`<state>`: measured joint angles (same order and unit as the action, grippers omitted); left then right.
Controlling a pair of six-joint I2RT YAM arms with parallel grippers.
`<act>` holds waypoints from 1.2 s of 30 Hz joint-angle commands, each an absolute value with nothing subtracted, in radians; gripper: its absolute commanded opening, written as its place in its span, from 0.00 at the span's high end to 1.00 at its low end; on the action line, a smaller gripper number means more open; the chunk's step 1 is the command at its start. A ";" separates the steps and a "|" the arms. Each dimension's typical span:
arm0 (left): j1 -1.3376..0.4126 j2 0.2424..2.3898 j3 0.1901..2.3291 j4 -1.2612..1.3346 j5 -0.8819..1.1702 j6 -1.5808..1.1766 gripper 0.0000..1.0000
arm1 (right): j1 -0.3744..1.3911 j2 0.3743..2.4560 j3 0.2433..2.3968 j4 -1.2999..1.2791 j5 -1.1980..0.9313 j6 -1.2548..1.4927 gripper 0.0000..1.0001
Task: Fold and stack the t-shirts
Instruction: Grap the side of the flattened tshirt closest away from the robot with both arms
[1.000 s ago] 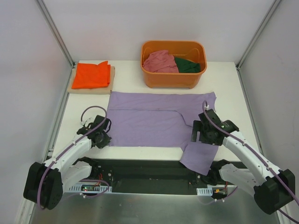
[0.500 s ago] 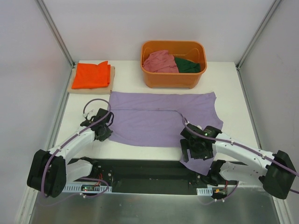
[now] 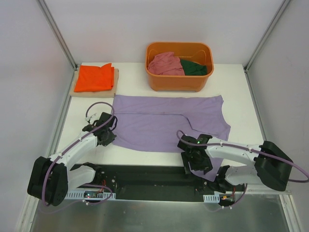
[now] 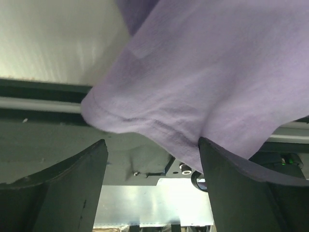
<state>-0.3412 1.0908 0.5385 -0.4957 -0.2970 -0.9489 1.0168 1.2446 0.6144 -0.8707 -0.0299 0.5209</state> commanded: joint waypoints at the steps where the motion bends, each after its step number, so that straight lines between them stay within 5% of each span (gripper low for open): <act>1: -0.345 1.066 0.532 -0.494 -0.313 -0.928 1.00 | 1.029 1.296 0.652 -0.900 0.095 0.609 0.24; 9: -0.345 1.060 0.526 -0.492 -0.314 -0.925 1.00 | 1.028 1.344 0.673 -0.923 0.233 0.709 0.42; 20: -0.345 1.039 0.529 -0.494 -0.313 -0.916 1.00 | 1.028 1.266 0.653 -0.982 0.250 0.689 1.00; 36: -0.345 1.003 0.569 -0.494 -0.298 -0.910 1.00 | 0.917 1.425 1.009 -1.192 0.529 0.364 1.00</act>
<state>-0.3408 1.0039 0.5339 -0.4923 -0.2962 -0.9234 0.9520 1.3834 0.9310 -1.0969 0.3901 0.4881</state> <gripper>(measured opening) 0.009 0.012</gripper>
